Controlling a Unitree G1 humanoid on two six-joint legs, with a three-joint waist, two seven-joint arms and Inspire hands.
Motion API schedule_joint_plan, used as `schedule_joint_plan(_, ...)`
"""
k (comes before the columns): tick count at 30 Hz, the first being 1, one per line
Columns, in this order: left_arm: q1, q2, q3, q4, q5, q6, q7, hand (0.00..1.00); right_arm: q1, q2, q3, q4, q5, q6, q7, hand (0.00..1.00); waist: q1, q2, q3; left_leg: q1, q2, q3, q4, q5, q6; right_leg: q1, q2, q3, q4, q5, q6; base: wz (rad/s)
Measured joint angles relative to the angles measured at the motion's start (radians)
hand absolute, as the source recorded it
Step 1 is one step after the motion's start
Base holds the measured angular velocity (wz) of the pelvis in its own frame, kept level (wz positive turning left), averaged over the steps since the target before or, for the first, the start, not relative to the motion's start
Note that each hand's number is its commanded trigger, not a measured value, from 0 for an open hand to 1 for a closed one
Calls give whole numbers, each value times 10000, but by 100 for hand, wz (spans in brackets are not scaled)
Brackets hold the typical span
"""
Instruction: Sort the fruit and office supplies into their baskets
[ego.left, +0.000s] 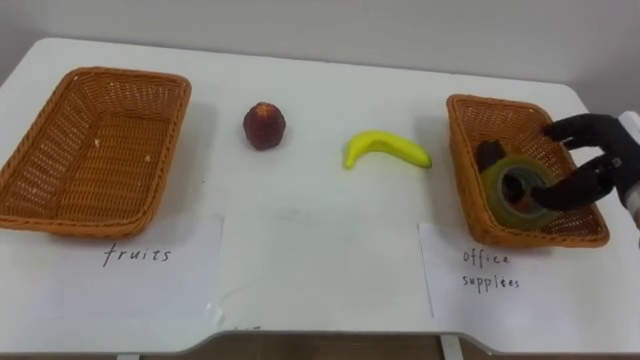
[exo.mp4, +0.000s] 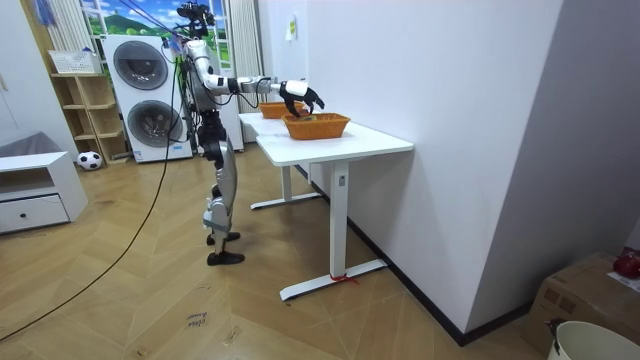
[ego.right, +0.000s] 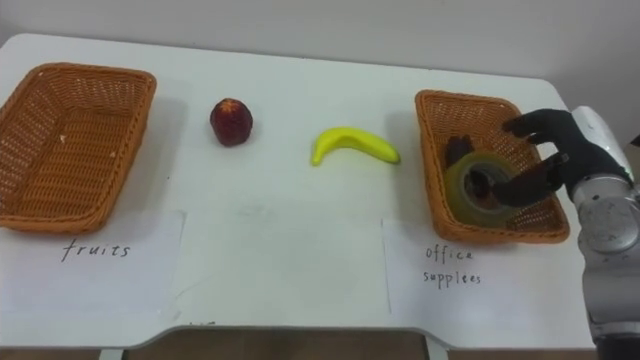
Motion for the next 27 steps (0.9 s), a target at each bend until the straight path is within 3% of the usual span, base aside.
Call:
schedule_joint_plan(12, -12, -3, -18, -4, -191, 0, 2, 0, 0, 122, 25, 0, 18, 0, -35, 0, 14, -67, 71, -13, -2, 7, -9, -2, 0, -17, 5, 1, 1, 0, 0, 0)
schedule_joint_plan(23, -66, 76, -110, -18, -372, -7, 2, 0, -9, 121, 48, -54, 456, -47, -673, 0, 25, -131, 56, 125, 1, 39, -10, -1, -1, 45, 7, -41, 14, 0, 0, 0)
schedule_joint_plan(27, -216, 89, -87, 34, -389, -7, -95, 0, -9, 120, 44, -934, 1004, -47, -1018, 0, 16, -151, 52, 128, 21, 49, -18, -1, -1, 26, 4, -25, 39, 0, 0, -1)
